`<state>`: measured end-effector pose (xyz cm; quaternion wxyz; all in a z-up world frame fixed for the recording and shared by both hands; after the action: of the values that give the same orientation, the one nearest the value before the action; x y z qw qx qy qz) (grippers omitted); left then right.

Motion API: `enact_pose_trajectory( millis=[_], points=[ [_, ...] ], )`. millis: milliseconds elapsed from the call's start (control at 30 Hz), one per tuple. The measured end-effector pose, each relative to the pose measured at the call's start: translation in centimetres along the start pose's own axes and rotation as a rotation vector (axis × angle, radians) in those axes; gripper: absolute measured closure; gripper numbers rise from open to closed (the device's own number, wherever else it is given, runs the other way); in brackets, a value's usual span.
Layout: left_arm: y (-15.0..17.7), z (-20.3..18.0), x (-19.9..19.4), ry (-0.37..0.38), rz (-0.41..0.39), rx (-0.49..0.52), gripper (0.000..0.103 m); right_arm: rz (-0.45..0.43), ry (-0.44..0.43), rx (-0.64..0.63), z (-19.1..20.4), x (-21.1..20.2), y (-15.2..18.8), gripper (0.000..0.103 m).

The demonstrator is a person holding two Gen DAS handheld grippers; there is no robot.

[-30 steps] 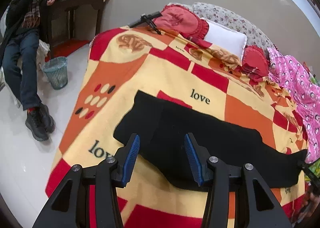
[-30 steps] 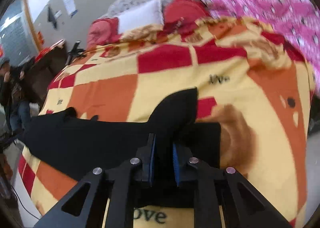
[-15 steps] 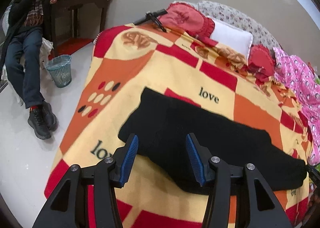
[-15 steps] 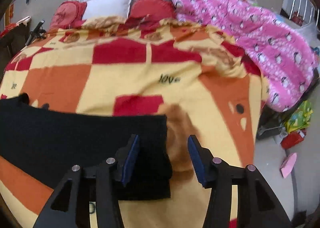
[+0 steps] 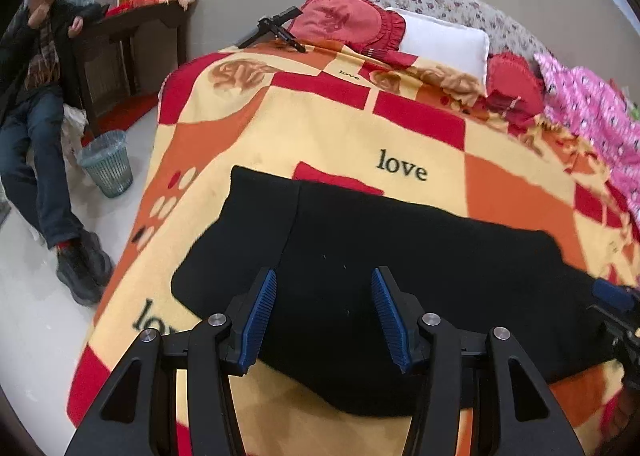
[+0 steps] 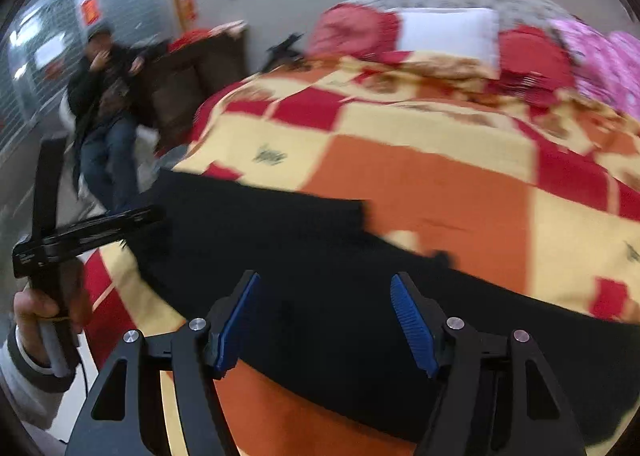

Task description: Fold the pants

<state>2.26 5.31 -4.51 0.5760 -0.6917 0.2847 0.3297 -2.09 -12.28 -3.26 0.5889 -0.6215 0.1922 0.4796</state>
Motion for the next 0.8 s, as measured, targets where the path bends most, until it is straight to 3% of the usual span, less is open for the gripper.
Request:
enact_pose_trajectory(
  millis=[133, 233, 367, 600, 800],
  points=[
    [-0.3, -0.5, 1.6, -0.065, 0.0, 0.052, 0.05, 0.048, -0.004, -0.06, 3.7, 3.0, 0.2, 0.041],
    [-0.1, -0.8, 2.1, -0.067, -0.003, 0.06, 0.049, 0.1, 0.057, -0.139, 5.4, 4.5, 2.1, 0.041],
    [0.2, -1.2, 1.8, -0.069, -0.005, 0.063, 0.049, 0.101, 0.07, -0.157, 5.4, 4.0, 3.3, 0.041],
    [0.7, -1.5, -0.7, 0.003, -0.009, 0.028, 0.049, 0.042, 0.082, -0.101, 3.8, 1.0, 1.1, 0.037],
    [0.8, -1.9, -1.2, 0.02, -0.015, 0.046, 0.049, 0.054, 0.113, -0.071, 2.5, 1.5, 1.1, 0.033]
  ],
)
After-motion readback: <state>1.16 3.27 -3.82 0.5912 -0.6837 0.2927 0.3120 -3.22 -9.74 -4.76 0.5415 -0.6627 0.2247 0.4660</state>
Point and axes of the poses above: each gripper's, at about its wrist camera, not at the fingertips, and x roughly the way its jaws point, z to its left, y to its underside, the point moved 9 cm from there along x, roughly the way its jaws point, and after that the axes turned 6 degrees about z, right-handed, at the moved point
